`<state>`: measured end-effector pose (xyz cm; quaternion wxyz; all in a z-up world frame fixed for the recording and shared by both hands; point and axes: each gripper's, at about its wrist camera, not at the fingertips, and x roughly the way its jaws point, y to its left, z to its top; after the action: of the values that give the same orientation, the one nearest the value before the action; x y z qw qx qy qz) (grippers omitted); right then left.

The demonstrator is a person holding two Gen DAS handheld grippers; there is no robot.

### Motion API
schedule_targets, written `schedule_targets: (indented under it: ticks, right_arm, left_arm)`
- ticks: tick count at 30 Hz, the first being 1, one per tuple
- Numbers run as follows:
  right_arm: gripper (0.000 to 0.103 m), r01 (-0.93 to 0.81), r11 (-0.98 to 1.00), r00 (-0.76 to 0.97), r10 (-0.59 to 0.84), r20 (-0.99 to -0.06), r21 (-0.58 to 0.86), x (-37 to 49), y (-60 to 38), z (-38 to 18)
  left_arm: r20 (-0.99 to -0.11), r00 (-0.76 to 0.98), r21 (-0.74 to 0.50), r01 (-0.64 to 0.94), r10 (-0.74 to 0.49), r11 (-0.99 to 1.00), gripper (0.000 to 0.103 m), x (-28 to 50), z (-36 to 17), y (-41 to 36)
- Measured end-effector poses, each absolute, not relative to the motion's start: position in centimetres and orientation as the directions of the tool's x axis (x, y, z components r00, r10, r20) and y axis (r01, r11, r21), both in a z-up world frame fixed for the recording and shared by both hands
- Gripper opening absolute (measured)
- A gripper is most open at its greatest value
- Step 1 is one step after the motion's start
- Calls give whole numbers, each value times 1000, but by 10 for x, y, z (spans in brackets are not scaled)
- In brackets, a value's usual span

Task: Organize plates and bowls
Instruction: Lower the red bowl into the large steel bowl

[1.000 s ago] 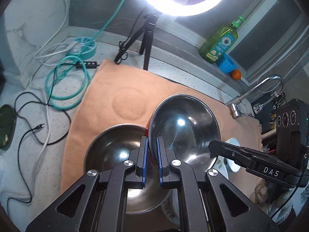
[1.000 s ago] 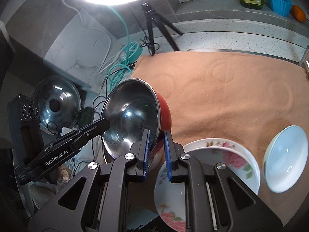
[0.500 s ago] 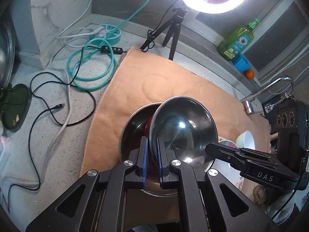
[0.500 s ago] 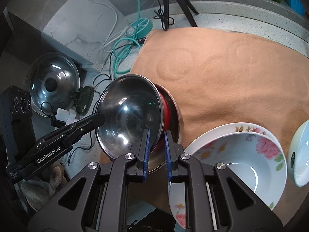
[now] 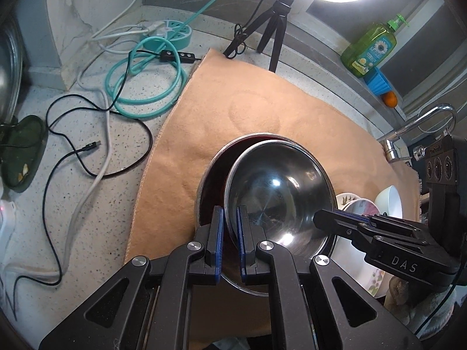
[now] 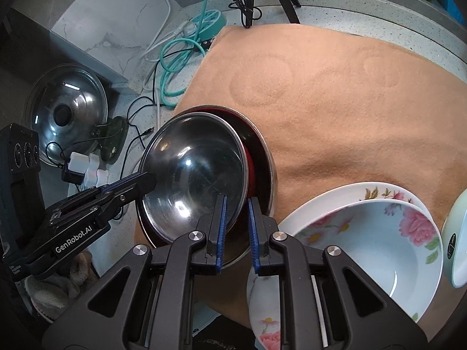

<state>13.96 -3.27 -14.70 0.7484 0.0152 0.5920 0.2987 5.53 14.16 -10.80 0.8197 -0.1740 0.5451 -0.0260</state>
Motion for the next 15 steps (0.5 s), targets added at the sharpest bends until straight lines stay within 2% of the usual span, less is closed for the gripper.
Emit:
schedule_targets:
  ticks: [15]
  right_arm:
    - [16,-463,828,118,412,-904,317,143,-23,-148]
  left_arm:
    - [-901,378,-283,-134,-215,950,7,61,-114,140]
